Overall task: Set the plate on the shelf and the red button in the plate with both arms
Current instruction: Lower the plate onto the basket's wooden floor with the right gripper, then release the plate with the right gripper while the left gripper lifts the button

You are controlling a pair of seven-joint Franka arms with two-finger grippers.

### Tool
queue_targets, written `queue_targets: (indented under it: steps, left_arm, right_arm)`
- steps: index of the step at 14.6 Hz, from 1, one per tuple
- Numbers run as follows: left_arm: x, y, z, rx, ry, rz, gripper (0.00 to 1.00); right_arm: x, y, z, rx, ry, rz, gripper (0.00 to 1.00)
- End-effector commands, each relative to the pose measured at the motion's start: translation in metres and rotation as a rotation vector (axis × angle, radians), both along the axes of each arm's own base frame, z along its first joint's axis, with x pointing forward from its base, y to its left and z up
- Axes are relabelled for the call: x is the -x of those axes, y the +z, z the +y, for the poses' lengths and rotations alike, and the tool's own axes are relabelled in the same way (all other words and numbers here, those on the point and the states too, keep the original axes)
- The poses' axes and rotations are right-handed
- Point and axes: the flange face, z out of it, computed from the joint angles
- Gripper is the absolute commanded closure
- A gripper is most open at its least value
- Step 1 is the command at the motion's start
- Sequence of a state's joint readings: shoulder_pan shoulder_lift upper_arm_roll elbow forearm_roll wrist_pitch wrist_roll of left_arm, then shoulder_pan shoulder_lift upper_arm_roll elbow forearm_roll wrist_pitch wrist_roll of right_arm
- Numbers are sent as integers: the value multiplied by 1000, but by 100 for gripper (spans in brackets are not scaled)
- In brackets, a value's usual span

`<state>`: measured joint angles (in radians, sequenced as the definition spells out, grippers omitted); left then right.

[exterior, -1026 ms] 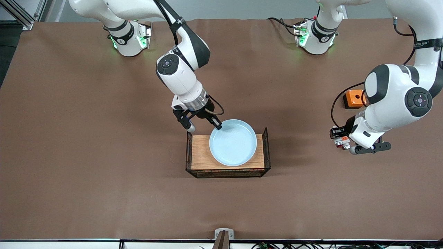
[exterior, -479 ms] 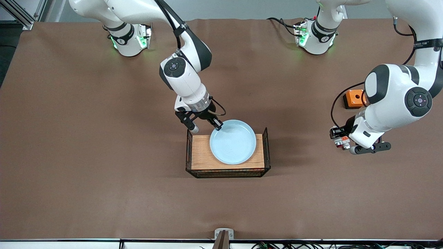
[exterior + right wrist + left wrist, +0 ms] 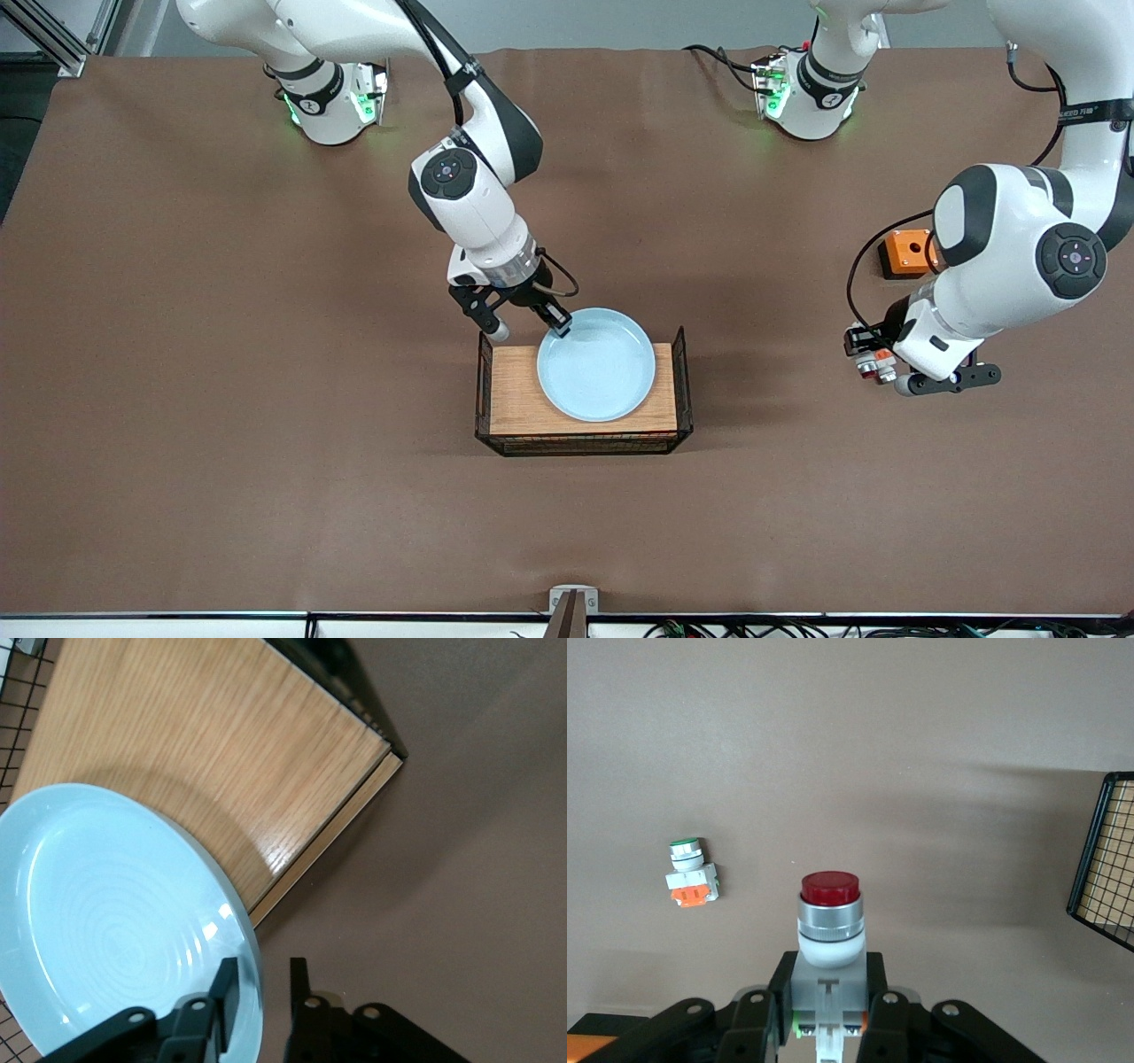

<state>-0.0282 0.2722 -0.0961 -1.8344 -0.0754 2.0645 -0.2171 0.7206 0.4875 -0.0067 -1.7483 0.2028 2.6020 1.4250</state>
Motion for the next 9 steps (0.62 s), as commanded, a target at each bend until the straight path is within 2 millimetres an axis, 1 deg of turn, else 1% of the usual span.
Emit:
queue_targets:
  steps: [1, 2, 3, 5, 6, 7, 9]
  left_arm:
    - [-1, 5, -2, 12, 11, 3, 66]
    - [0, 9, -1, 11, 13, -3, 66]
    - [0, 14, -2, 12, 11, -11, 66]
    - [7, 33, -4, 10, 9, 3, 66]
    - [13, 44, -4, 7, 8, 16, 66]
    - [19, 59, -6, 6, 5, 23, 66]
    - [30, 86, -16, 2, 8, 61, 66]
  right_arm:
    - [-7, 7, -1, -16, -83, 8, 39]
    - [-8, 10, 0, -26, -102, 13, 18]
    - [-9, 11, -1, -31, -116, 17, 0]
    - [-12, 14, -3, -24, -126, 36, 0]
    - [-16, 21, -5, -9, -126, 64, 0]
    - [-20, 30, -8, 18, -122, 106, 0]
    - [-29, 52, -24, 87, -107, 207, 0]
